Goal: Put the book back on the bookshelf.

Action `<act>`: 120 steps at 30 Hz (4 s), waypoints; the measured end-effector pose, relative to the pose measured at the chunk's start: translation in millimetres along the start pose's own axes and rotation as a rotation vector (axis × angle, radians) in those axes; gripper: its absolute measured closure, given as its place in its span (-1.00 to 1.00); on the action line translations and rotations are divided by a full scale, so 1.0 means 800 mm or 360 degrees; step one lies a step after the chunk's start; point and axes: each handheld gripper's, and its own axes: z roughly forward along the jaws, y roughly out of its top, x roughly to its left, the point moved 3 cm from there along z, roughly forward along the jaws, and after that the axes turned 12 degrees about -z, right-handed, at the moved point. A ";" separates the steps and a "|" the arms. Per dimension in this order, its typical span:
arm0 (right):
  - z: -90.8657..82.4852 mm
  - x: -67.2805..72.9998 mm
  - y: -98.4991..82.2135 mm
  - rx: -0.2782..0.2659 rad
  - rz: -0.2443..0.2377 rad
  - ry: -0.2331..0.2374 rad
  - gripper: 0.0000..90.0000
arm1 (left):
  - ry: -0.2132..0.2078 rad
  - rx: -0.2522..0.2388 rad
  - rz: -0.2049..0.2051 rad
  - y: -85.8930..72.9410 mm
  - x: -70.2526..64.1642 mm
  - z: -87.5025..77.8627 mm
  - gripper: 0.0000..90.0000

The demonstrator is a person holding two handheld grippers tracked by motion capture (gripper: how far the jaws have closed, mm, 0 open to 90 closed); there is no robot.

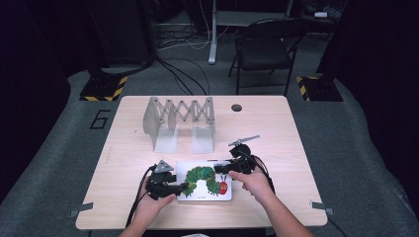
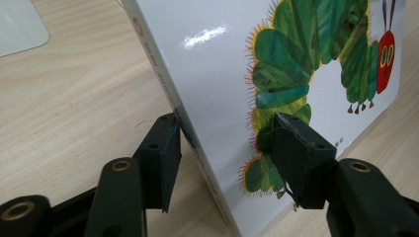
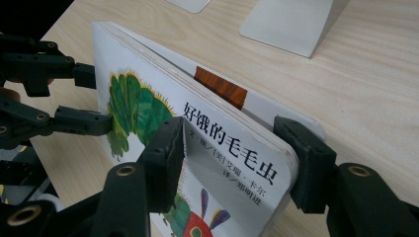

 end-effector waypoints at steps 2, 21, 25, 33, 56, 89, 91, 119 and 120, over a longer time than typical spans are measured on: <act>-0.002 0.003 0.002 -0.0005 -0.0008 0.0006 0.03 | 0.0016 -0.0008 0.0000 0.001 0.000 -0.003 0.07; -0.013 0.027 0.015 -0.0025 -0.0161 0.0011 -0.09 | 0.0208 -0.0157 0.0232 0.015 -0.009 -0.035 0.29; -0.012 0.031 0.014 -0.0003 -0.0191 0.0004 -0.11 | 0.0178 -0.0167 0.0232 0.013 -0.007 -0.037 0.31; -0.010 0.032 0.012 -0.0011 -0.0209 0.0060 -0.11 | 0.0094 -0.0188 0.0204 0.011 -0.005 -0.038 0.23; -0.021 0.016 -0.018 -0.0021 -0.0116 -0.0029 -0.18 | -0.0029 -0.0183 0.0315 0.036 -0.007 -0.016 -0.14; -0.026 0.003 -0.032 -0.0045 -0.0048 -0.0094 -0.13 | -0.0158 -0.0161 0.0460 0.027 -0.039 -0.019 0.27; -0.026 0.001 -0.032 -0.0050 -0.0048 -0.0098 -0.13 | -0.0163 -0.0156 0.0476 0.026 -0.042 -0.020 0.30; -0.033 -0.004 -0.038 -0.0097 -0.0003 -0.0072 -0.12 | -0.0181 -0.0057 0.0476 0.038 -0.065 -0.003 0.34; -0.034 -0.003 -0.038 -0.0096 0.0007 -0.0073 -0.12 | -0.0182 -0.0060 0.0472 0.038 -0.065 -0.003 0.33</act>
